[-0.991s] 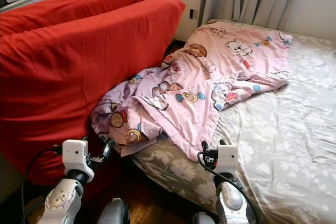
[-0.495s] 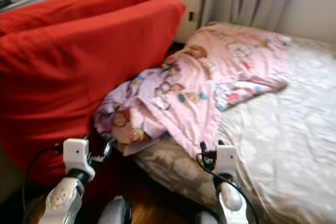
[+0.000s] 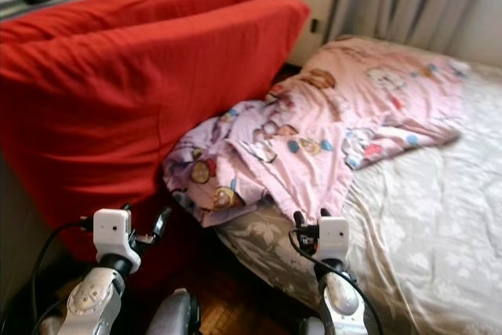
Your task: Clean up the room
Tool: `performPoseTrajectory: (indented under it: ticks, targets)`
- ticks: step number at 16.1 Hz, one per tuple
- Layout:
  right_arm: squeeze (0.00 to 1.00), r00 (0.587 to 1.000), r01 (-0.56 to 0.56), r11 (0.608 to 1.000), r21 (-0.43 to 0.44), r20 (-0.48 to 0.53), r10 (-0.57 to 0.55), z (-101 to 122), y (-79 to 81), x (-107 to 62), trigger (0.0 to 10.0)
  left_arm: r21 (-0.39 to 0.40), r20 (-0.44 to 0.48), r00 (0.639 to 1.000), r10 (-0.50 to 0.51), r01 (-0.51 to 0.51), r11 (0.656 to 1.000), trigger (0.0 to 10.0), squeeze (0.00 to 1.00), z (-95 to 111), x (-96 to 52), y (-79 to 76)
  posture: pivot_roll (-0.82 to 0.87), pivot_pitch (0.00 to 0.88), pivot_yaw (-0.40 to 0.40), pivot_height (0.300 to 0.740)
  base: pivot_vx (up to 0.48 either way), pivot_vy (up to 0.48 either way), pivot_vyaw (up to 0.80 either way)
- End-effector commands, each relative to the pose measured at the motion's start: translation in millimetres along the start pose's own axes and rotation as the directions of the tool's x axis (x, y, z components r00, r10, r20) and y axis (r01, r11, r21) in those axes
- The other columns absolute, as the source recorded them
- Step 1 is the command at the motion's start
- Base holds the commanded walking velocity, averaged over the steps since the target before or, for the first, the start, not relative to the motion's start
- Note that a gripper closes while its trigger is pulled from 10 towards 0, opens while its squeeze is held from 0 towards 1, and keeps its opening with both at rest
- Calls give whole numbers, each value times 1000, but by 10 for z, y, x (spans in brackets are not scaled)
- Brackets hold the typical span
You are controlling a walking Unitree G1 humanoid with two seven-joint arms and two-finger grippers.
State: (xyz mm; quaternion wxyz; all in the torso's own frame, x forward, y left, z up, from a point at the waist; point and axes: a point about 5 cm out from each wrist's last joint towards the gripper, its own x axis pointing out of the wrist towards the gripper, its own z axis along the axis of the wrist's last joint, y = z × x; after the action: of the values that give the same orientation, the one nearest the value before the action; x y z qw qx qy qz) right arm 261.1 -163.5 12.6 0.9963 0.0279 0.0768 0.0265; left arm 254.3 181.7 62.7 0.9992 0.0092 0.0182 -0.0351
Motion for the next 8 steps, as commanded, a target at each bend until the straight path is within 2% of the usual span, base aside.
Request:
performPoseTrajectory:
  ticks: [1, 4, 7, 8]
  targets:
    - [0, 1000, 3, 1000, 12, 9, -3, 17, -1, 12, 10000, 5, -3, 1000, -7, 7, 1000, 10000, 0, 17, 13, -13, -3, 44, 2, 635, 0, 0, 0]
    - [0, 1000, -14, 1000, -12, 4, 14, 11, 16, 8, 10000, 3, -6, 1000, -11, 11, 1000, 10000, 0, 14, 13, -26, -3, 46, 3, 635, 0, 0, 0]
    - [0, 1000, -13, 1000, -3, 4, 13, -1, 21, -7, 10000, -1, -8, 1000, -17, 17, 1000, 10000, 0, 10, 9, -38, -3, 46, 3, 635, 0, 0, 698]
    - [0, 1000, -9, 1000, 1, 7, 9, 4, 19, -3, 10000, -1, -8, 1000, -17, 17, 1000, 10000, 0, 12, 13, -38, -5, 51, 3, 635, 0, 0, 0]
